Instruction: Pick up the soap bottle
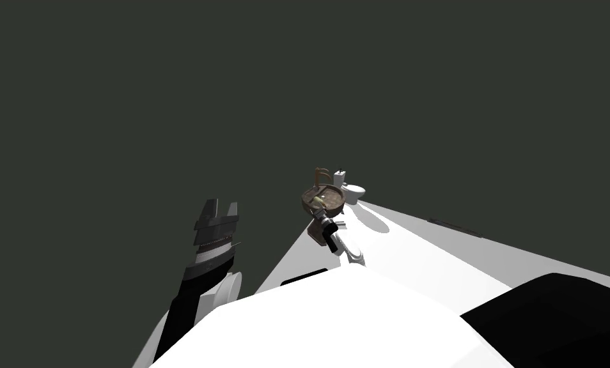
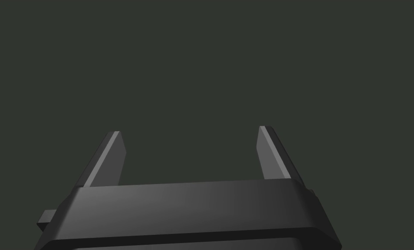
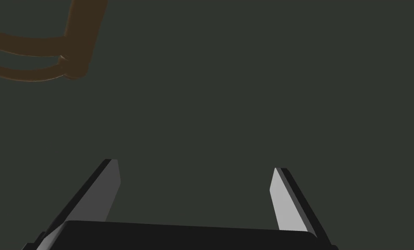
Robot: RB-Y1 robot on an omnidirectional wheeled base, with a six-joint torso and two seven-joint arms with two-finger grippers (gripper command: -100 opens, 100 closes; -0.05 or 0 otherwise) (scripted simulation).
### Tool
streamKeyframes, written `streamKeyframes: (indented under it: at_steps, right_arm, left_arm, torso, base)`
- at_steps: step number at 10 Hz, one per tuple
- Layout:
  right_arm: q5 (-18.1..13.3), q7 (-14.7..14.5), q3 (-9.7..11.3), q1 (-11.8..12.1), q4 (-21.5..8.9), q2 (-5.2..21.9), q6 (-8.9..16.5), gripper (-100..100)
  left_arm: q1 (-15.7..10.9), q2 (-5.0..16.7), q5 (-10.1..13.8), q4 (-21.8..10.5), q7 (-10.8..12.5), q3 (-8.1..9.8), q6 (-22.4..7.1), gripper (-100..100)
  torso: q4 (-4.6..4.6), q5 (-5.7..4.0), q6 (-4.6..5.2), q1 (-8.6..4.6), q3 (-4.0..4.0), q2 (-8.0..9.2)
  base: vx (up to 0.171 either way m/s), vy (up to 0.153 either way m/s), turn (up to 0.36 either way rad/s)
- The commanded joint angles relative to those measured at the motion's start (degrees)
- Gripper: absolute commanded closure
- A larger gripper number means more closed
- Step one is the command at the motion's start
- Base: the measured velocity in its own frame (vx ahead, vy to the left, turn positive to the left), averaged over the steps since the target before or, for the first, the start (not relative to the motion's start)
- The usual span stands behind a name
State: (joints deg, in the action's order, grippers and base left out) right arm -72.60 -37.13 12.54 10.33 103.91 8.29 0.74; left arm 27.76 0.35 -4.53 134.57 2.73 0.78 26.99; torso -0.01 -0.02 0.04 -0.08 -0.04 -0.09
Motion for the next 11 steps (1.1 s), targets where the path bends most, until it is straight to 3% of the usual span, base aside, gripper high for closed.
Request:
streamKeyframes:
  at_steps: [1, 4, 5, 8, 9, 11]
  right_arm:
    - [-2.86, -1.83, 0.07, -0.56, -1.59, 0.04, 1.31, -100]
    - [-7.67, -4.86, 0.0, -1.33, -4.31, -0.54, 3.51, -100]
    - [-7.8, -4.86, 0.0, -1.33, -4.31, -0.54, 3.51, -100]
    - [-13.93, -8.78, -0.21, -2.26, -7.87, -1.41, 6.38, -100]
    - [-13.93, -8.78, -0.21, -2.26, -7.87, -1.41, 6.38, -100]
    - [-16.96, -10.89, -0.39, -2.74, -9.76, -1.97, 7.94, -100]
  left_arm:
    - [0.0, 0.0, 0.0, 0.0, 0.0, 0.0, 0.0, 0]
    - [0.0, 0.0, 0.0, 0.0, 0.0, 0.0, 0.0, 0]
    - [0.0, 0.0, 0.0, 0.0, 0.0, 0.0, 0.0, 0]
    - [0.0, 0.0, 0.0, 0.0, 0.0, 0.0, 0.0, 0]
    - [0.0, 0.0, 0.0, 0.0, 0.0, 0.0, 0.0, 0]
    - [0.0, 0.0, 0.0, 0.0, 0.0, 0.0, 0.0, 0]
  torso:
    - [0.0, 0.0, 0.0, 0.0, 0.0, 0.0]
    - [-0.01, -0.01, 0.0, -0.04, -0.03, -0.05]
    - [-0.01, -0.01, 0.0, -0.05, -0.02, -0.04]
    - [-0.01, 0.0, 0.0, -0.01, -0.03, -0.05]
    - [-0.02, -0.01, 0.0, -0.04, -0.05, -0.09]
    - [-0.01, -0.01, 0.0, -0.04, -0.03, -0.06]
  base:
    - [0.019, -0.016, -0.022]
    - [0.031, -0.024, -0.029]
    - [0.019, -0.014, -0.012]
    - [0.034, -0.018, -0.039]
    - [0.036, -0.023, -0.01]
    - [0.034, -0.022, -0.028]
